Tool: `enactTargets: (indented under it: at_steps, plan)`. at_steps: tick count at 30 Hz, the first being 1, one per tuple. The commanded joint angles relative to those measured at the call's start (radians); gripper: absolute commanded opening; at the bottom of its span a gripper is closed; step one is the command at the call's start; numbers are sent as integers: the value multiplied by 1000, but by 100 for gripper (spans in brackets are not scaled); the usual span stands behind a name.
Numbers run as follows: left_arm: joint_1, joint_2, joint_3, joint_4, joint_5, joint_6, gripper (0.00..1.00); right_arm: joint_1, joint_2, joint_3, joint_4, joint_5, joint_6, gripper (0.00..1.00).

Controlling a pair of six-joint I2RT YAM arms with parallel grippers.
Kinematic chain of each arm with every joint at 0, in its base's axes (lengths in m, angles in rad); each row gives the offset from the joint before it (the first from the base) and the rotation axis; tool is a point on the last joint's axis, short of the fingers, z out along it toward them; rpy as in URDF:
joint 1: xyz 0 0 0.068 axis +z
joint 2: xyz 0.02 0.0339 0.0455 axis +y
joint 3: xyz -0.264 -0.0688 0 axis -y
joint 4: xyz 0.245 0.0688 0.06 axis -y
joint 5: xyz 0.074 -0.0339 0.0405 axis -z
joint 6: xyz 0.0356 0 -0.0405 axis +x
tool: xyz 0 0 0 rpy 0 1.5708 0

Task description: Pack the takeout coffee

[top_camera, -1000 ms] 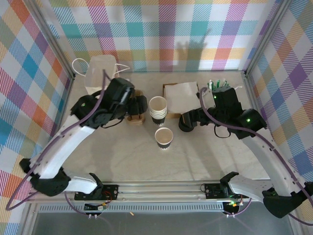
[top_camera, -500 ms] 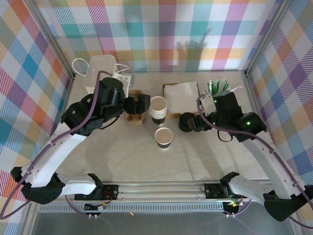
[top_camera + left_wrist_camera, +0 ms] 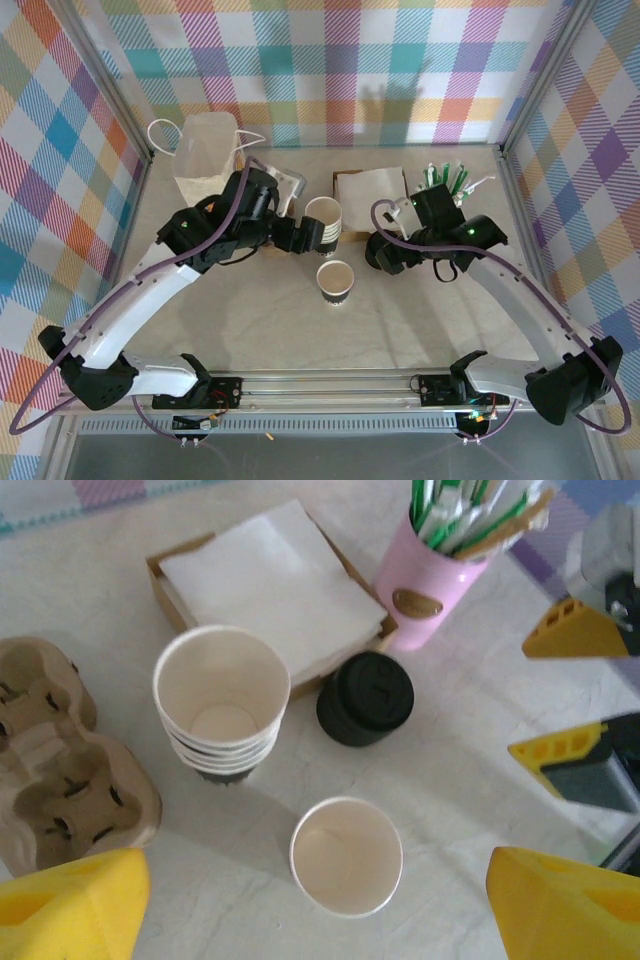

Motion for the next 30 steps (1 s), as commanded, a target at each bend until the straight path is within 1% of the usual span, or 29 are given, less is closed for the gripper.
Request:
enactTargets:
  at_steps: [1,5,8,11,18,22,30]
  plan:
    - [9,-21,-53,-15,55,40,87,-20,25,-19,62,-30,-60,89]
    - [9,-53,-120,17,50,30,87,-70,64,-38,101,-80,-80,91]
    - [9,-64,-139,23,42,15,87,-113,95,-46,128,-104,-94,91]
    - [9,-73,-155,33,37,4,87,-132,129,-45,146,-114,-120,91]
    - [9,-76,-162,27,14,-9,86,-141,208,-32,172,-120,-149,91]
    - [9,-68,-153,9,5,1,87,-141,246,-34,190,-131,-154,89]
    - [8,-47,-137,-8,5,6,87,-141,297,-20,203,-110,-155,87]
